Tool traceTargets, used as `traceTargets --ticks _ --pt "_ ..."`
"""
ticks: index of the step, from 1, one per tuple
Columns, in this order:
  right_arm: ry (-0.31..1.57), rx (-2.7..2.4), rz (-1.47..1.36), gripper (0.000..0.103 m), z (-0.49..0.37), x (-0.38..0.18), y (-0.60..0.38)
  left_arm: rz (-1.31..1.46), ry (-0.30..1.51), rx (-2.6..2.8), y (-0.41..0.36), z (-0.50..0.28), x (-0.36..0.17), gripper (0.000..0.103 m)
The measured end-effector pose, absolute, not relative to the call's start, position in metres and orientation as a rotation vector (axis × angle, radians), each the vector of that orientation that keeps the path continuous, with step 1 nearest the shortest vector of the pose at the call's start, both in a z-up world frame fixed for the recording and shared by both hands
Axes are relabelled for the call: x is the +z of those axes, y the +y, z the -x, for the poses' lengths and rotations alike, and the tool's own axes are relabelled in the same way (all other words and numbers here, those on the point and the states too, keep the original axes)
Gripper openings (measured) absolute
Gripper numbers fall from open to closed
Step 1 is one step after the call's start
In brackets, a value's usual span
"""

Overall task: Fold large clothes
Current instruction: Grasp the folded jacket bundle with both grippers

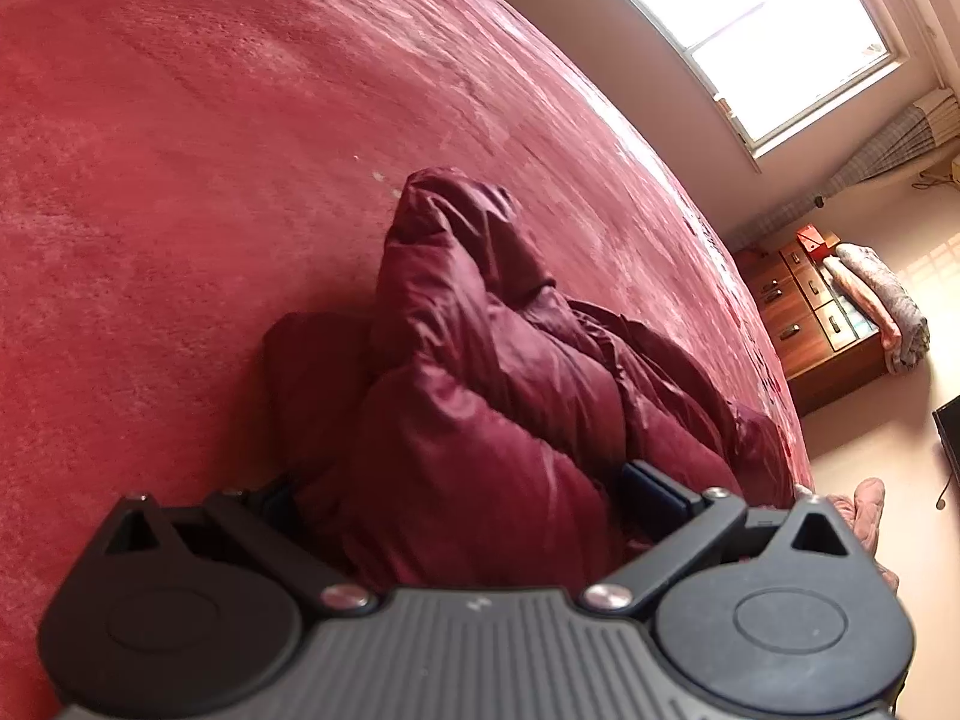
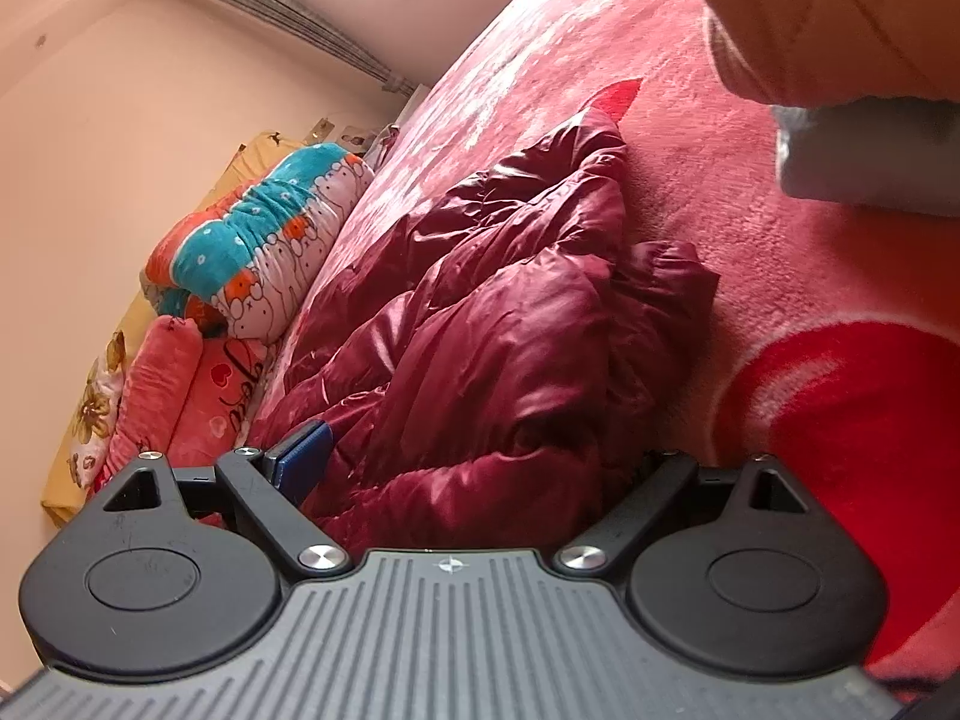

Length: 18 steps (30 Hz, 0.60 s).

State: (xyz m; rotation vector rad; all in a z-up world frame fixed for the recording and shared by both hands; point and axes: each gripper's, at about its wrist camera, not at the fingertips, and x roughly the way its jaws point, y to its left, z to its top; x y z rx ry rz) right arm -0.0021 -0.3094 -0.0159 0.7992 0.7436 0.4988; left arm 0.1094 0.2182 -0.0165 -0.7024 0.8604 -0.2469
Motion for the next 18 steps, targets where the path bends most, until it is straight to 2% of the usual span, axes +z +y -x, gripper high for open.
traceTargets --ticks 7,8,12,14,18 --pt "0.734 0.496 -0.817 0.103 0.002 -0.018 -0.308 0.705 0.838 -0.252 0.212 -0.108 -0.018 0.1" --pt "0.733 0.488 -0.815 0.103 0.003 -0.017 -0.307 0.699 0.834 -0.248 0.211 -0.108 -0.018 0.098" --pt "0.743 0.435 -0.792 0.101 0.007 -0.011 -0.302 0.708 0.821 -0.238 0.209 -0.103 -0.017 0.077" --pt "0.748 0.404 -0.778 0.09 0.011 -0.007 -0.298 0.693 0.812 -0.234 0.206 -0.1 -0.015 0.068" --pt "0.741 0.336 -0.67 0.075 0.02 0.009 -0.283 0.671 0.784 -0.225 0.202 -0.092 -0.009 0.048"
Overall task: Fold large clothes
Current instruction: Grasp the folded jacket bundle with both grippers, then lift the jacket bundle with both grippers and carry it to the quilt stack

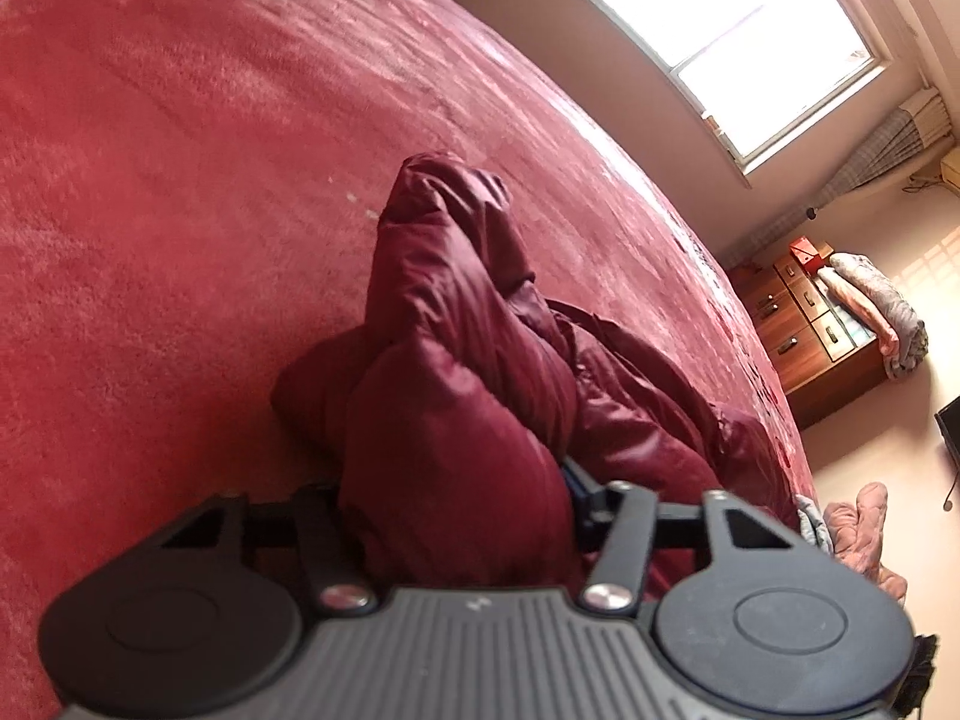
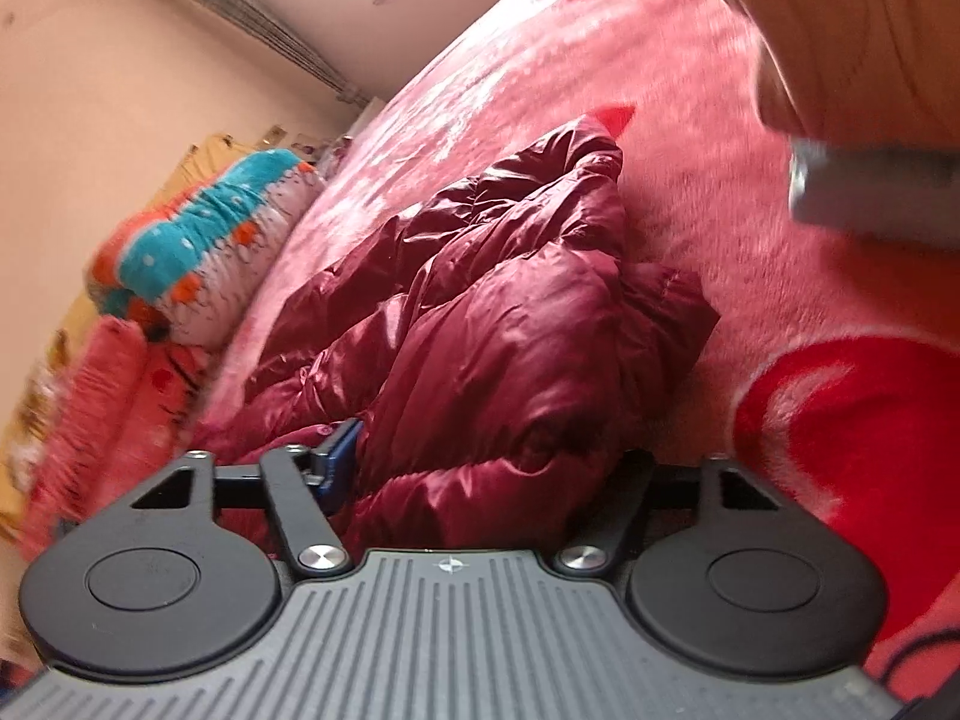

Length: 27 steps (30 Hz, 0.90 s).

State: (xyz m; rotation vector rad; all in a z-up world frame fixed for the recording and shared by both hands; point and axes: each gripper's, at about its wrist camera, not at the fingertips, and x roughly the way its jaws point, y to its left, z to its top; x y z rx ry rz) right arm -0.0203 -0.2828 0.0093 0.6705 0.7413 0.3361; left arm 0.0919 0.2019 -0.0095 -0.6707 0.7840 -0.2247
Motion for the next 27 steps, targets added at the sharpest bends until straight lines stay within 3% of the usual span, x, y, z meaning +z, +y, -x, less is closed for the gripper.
traceTargets --ticks 2,8,27 --pt "0.728 0.303 -0.589 0.065 0.027 0.021 -0.272 0.661 0.77 -0.215 0.2 -0.086 -0.007 0.042" --pt "0.685 0.198 -0.352 0.049 0.054 0.049 -0.236 0.628 0.723 -0.16 0.188 -0.061 0.002 0.029" --pt "0.655 0.074 -0.05 0.041 0.127 0.07 -0.225 0.581 0.73 -0.089 0.165 0.004 0.022 0.027"
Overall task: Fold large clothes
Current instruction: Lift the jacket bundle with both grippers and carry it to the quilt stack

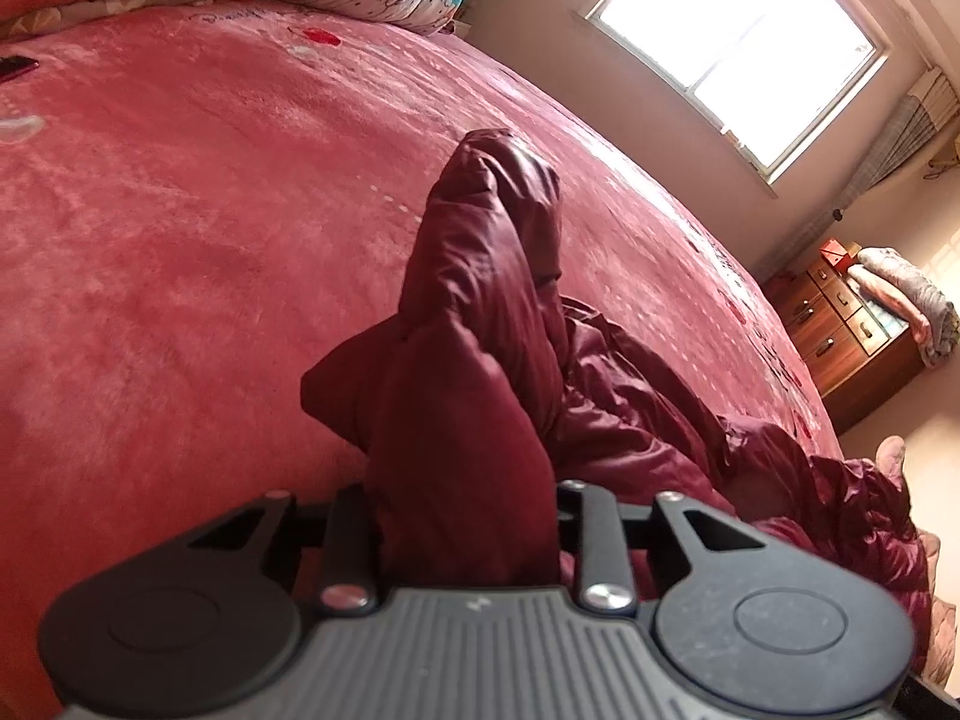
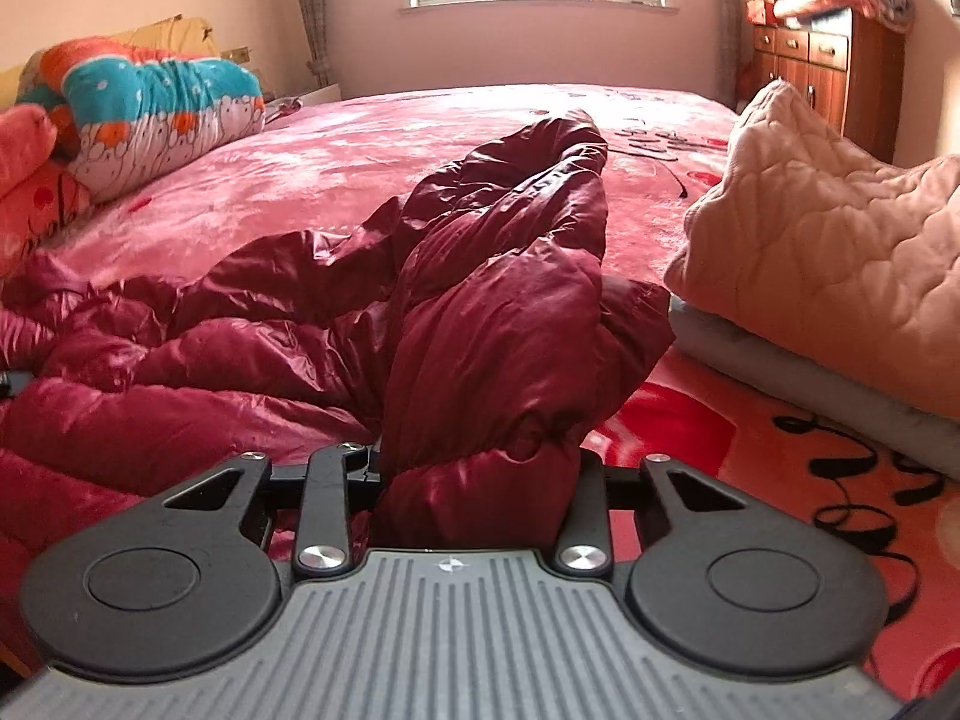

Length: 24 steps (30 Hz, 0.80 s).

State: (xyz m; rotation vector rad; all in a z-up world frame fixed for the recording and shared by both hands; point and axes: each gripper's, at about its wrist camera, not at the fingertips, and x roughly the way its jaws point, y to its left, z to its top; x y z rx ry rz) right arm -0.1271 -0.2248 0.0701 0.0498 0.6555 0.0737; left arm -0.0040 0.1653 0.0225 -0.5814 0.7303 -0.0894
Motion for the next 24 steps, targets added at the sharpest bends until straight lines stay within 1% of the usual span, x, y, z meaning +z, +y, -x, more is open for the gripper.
traceTargets --ticks 5,11,19,24 --pt "0.645 0.062 -0.027 0.04 0.143 0.075 -0.229 0.546 0.711 -0.075 0.156 0.021 0.03 0.027" --pt "0.595 0.035 0.003 0.039 0.157 0.082 -0.236 0.525 0.667 -0.109 0.145 0.032 0.053 0.027" --pt "0.511 -0.034 0.006 0.036 0.184 0.096 -0.261 0.463 0.611 -0.23 0.107 0.035 0.097 0.027" --pt "0.429 -0.105 -0.078 0.035 0.195 0.12 -0.301 0.43 0.558 -0.339 0.069 0.026 0.137 0.026"
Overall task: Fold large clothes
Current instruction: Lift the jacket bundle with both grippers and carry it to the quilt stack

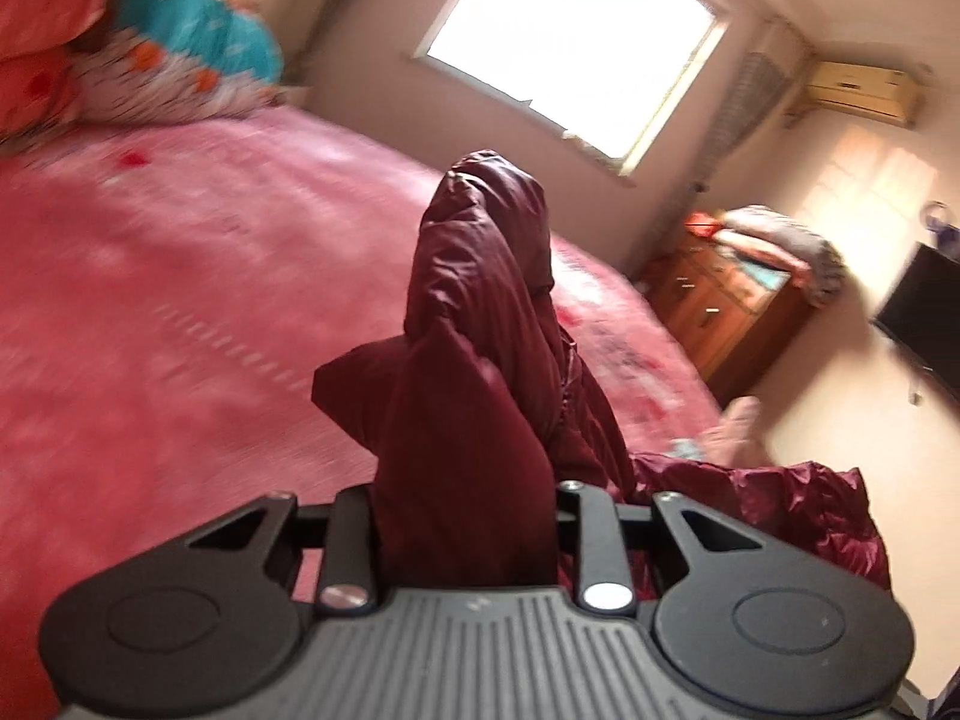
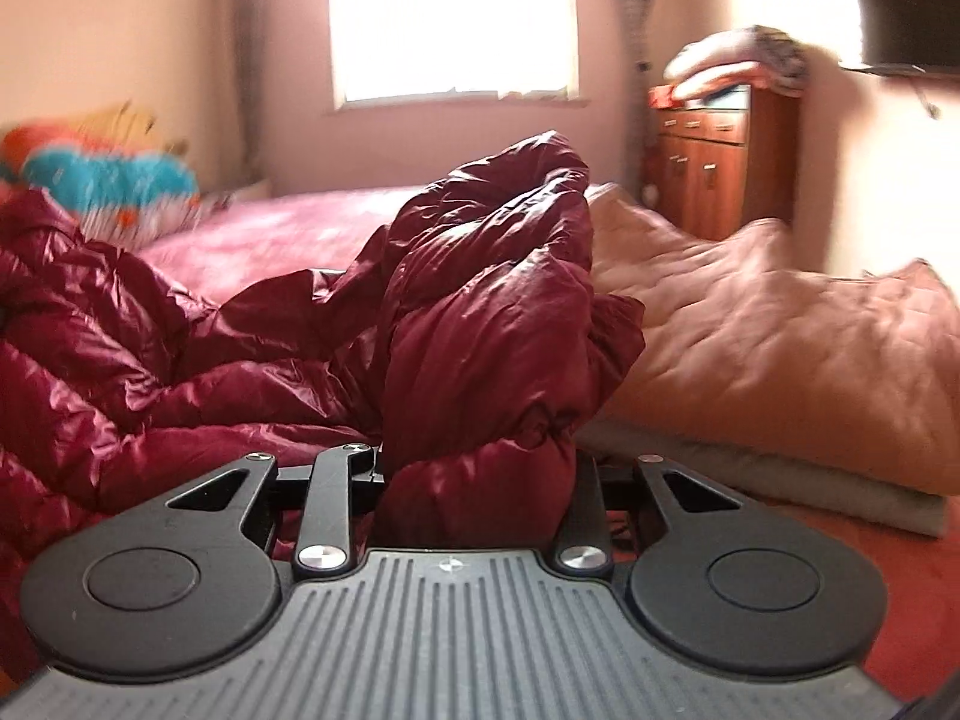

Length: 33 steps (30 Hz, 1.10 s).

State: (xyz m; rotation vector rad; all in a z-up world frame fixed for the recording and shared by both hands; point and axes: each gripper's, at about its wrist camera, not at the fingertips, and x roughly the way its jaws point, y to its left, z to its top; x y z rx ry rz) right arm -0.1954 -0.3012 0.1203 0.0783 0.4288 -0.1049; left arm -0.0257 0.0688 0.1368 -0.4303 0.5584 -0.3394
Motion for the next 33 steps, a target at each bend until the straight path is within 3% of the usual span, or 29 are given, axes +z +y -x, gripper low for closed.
traceTargets --ticks 8,17,24,33 --pt "0.269 -0.237 -0.234 0.035 0.216 0.172 -0.393 0.396 0.472 -0.542 -0.014 -0.012 0.209 0.026" --pt "0.123 -0.385 -0.322 0.035 0.211 0.227 -0.512 0.381 0.465 -0.721 -0.144 -0.085 0.25 0.027" --pt "0.108 -0.495 -0.386 0.035 0.185 0.239 -0.609 0.405 0.544 -0.804 -0.245 -0.146 0.234 0.027" --pt "0.241 -0.617 -0.413 0.037 0.126 0.204 -0.676 0.349 0.695 -0.771 -0.337 -0.193 0.171 0.028"
